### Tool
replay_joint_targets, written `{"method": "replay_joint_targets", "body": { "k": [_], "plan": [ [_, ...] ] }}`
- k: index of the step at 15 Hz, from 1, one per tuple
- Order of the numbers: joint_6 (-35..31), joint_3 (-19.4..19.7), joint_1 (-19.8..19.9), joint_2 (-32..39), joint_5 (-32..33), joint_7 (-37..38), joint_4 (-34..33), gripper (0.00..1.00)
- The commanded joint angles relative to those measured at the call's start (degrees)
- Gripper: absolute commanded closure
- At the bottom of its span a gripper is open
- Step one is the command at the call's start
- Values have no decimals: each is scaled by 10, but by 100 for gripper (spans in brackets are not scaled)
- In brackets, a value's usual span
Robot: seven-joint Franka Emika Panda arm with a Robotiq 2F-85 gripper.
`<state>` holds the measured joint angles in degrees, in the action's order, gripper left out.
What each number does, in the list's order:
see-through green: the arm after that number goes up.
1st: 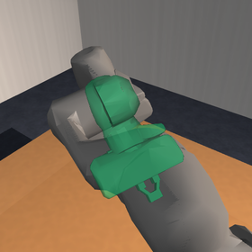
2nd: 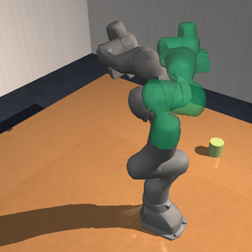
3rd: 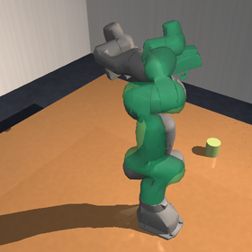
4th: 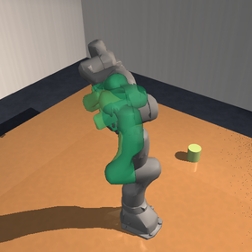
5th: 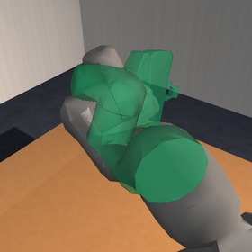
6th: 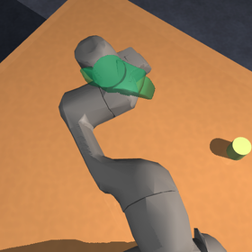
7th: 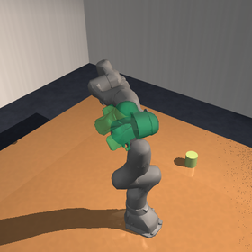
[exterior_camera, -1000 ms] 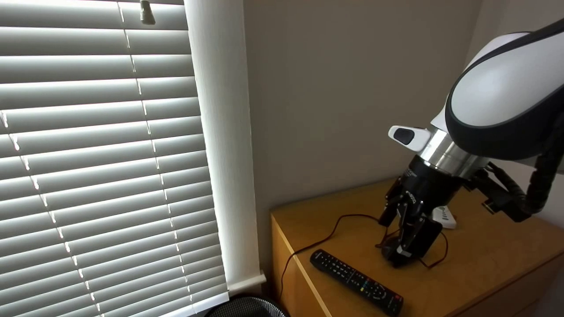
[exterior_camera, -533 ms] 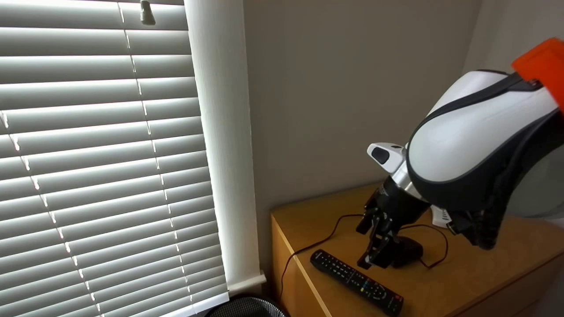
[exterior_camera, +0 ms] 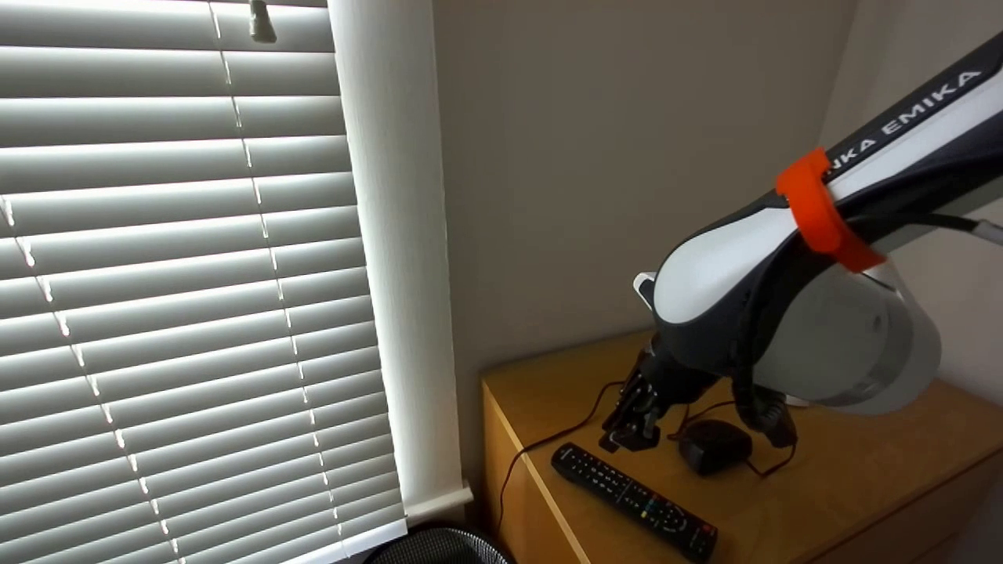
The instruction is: Press the button on the remote
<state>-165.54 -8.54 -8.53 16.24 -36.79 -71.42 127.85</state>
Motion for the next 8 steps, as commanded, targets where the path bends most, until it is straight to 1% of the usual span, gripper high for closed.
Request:
{"method": "replay_joint_targets", "body": {
  "k": [1,6,8],
  "plan": [
    [-5,-29,26,43,-51,-44,-41,99],
    [0,-54,39,83,-72,-72,-73,100],
    [4,-59,41,93,-70,-75,-79,100]
  ]
}}
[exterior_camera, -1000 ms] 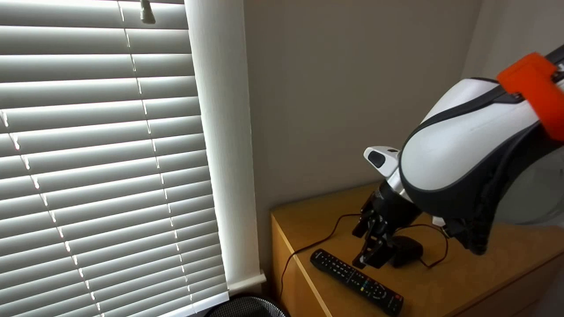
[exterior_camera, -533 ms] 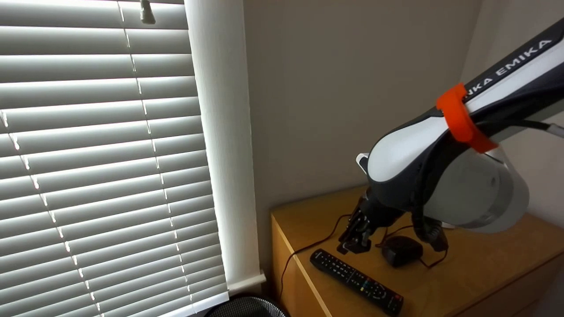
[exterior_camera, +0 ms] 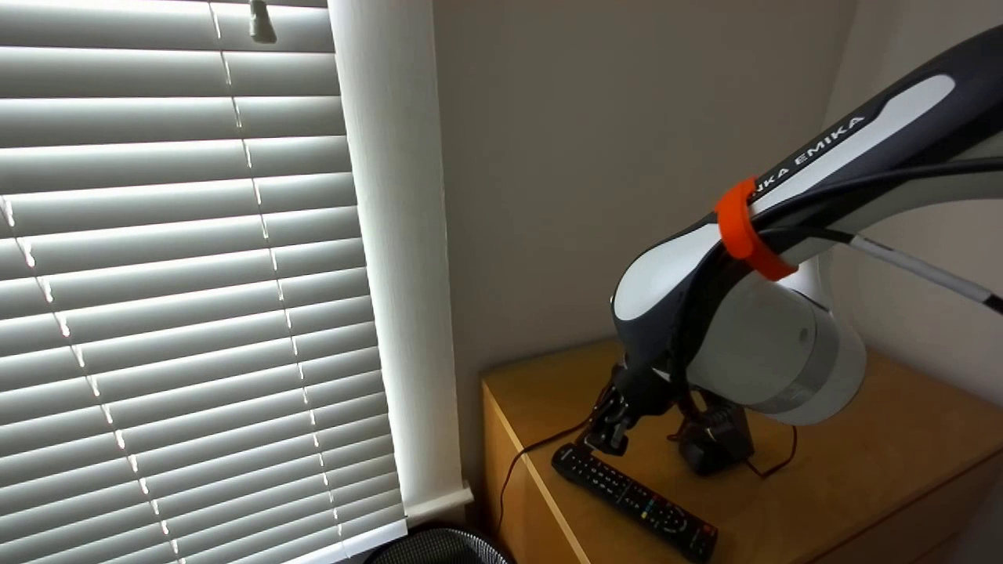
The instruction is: Press the button on the remote
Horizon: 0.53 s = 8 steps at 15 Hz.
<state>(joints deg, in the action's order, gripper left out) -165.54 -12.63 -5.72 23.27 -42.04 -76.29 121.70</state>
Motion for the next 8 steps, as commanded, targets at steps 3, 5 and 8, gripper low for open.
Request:
{"method": "replay_joint_targets", "body": {
  "k": [3,5,8],
  "plan": [
    [6,-22,16,32,-10,-24,-23,100],
    [5,-21,17,35,-9,-24,-25,100],
    [5,-24,23,36,-12,-27,-27,100]
  ]
}}
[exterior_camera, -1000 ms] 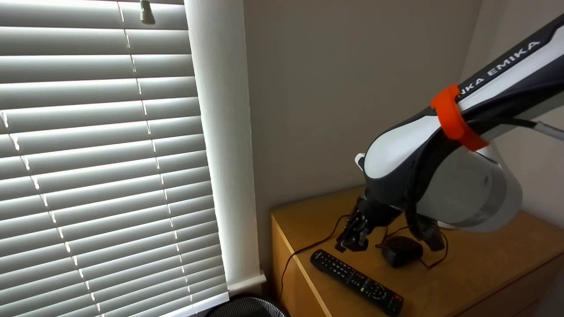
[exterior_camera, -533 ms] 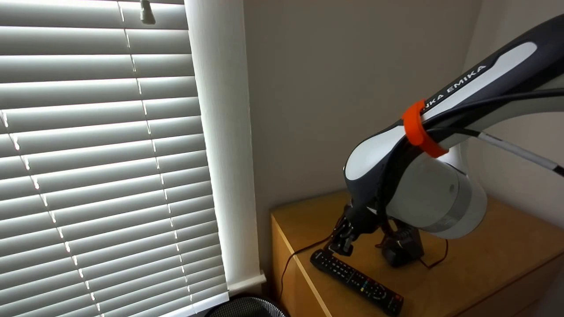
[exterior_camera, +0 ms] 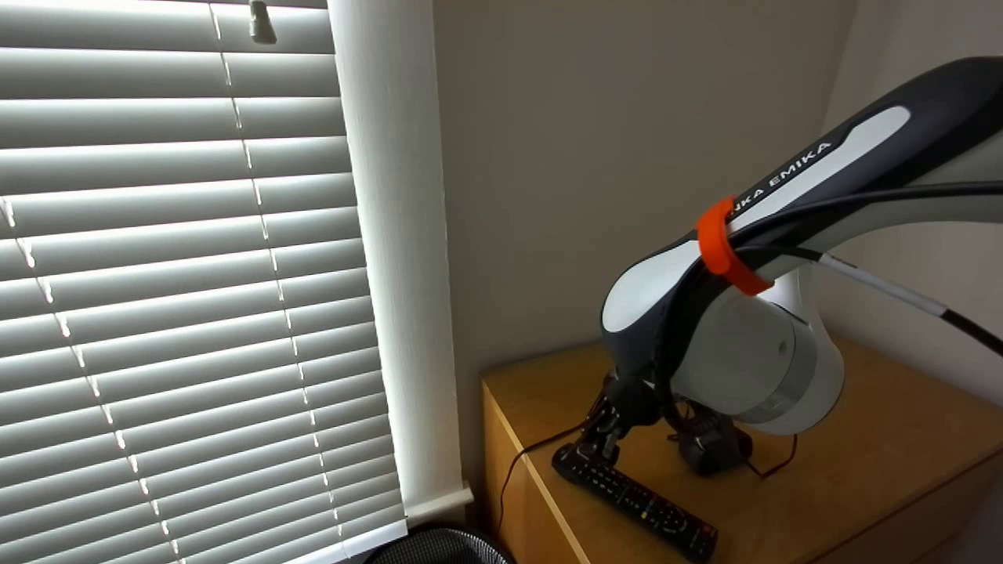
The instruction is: Press the button on the remote
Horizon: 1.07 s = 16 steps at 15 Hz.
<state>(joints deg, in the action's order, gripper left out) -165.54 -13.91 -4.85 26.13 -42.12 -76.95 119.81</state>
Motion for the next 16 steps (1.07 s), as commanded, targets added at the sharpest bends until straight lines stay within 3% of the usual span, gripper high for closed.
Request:
{"method": "replay_joint_targets", "body": {
  "k": [1,16],
  "plan": [
    [6,-12,15,9,-11,-20,-9,100],
    [-2,-16,14,30,-2,-22,-18,100]
  ]
}}
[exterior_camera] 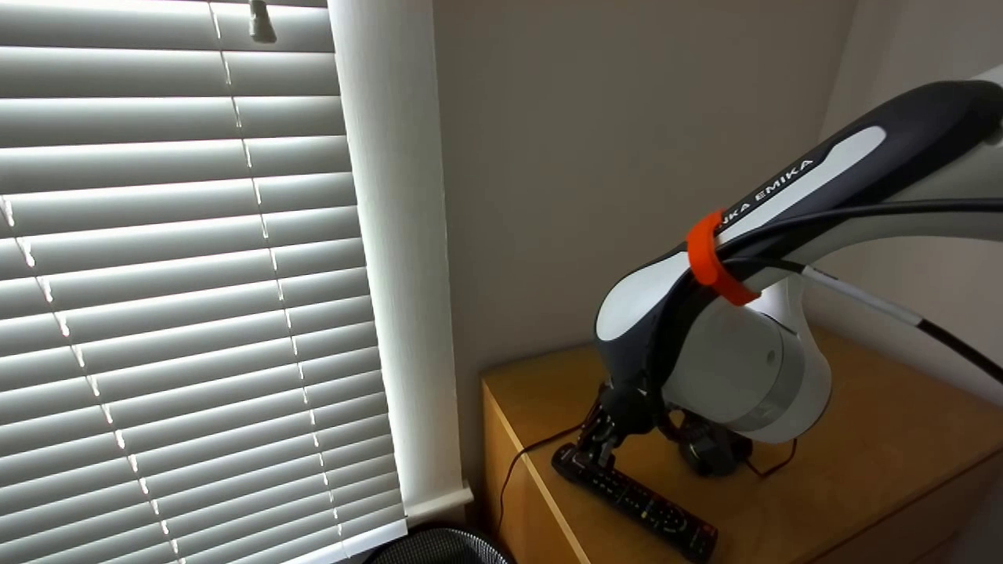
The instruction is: Press the button on the remote
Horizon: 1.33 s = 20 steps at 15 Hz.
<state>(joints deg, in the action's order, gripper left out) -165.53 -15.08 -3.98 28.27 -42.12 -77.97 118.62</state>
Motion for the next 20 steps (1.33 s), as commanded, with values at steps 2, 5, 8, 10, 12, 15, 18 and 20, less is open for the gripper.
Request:
{"method": "replay_joint_targets", "body": {
  "k": [2,5,8,10,12,15,18,20],
  "plan": [
    [-2,-4,5,9,-1,-12,-7,100],
    [-4,-3,5,10,-1,-12,-8,100],
    [-10,-3,5,12,-1,-13,-9,100],
    [-10,-3,5,13,-1,-13,-10,100],
    [-12,-4,5,16,-3,-13,-12,100],
    [-17,-3,2,21,0,-13,-15,100],
    [-24,-4,3,27,-2,-17,-22,100],
    [-29,-5,3,31,-3,-19,-26,100]
  ]
}}
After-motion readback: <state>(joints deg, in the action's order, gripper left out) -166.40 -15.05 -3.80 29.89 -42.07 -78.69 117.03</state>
